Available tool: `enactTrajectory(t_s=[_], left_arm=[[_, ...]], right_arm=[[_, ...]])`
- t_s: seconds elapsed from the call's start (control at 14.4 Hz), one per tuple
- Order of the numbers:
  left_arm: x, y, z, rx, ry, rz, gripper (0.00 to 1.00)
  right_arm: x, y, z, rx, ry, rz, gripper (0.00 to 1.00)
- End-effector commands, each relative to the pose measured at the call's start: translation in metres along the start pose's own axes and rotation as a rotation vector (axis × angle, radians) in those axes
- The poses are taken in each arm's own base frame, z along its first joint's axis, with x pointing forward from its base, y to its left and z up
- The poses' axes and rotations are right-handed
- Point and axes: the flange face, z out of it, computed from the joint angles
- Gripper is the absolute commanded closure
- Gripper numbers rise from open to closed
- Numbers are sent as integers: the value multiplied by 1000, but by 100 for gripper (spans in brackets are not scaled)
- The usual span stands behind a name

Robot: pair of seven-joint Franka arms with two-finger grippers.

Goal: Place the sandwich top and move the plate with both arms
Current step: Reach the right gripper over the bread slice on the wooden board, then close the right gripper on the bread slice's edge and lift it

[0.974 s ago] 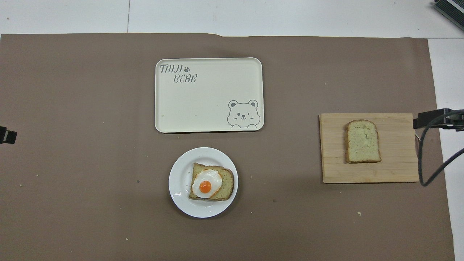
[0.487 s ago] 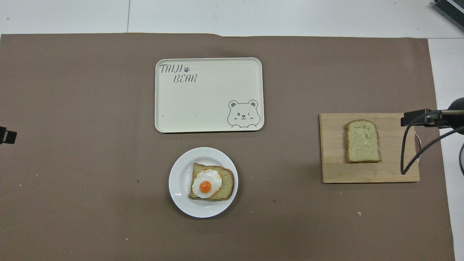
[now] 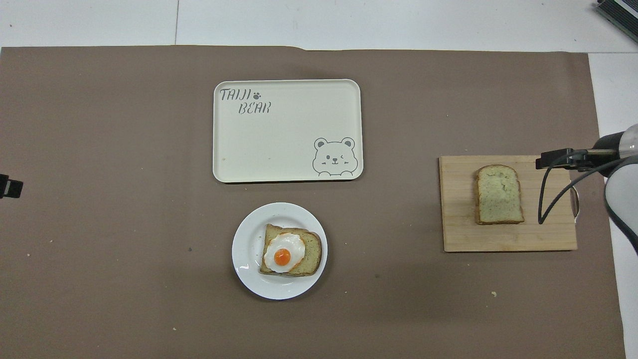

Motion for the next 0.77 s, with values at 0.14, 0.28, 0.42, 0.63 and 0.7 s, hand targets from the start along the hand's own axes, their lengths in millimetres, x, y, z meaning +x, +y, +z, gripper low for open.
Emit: enactTrajectory(t_s=[0.14, 0.28, 0.42, 0.63, 0.7], left_arm=[[-8, 0, 0, -6, 3, -12, 0], [-8, 0, 0, -6, 3, -10, 0], [-8, 0, 0, -6, 3, -12, 0], [-8, 0, 0, -6, 1, -9, 0], [-8, 0, 0, -6, 1, -11, 0]], right_arm=[[-11, 9, 45, 45, 11, 16, 0], [-12, 22, 67, 72, 11, 18, 0], [-18, 25, 82, 67, 13, 15, 0], [-24, 32, 102, 88, 18, 55, 0], [-24, 32, 109, 92, 10, 49, 0]])
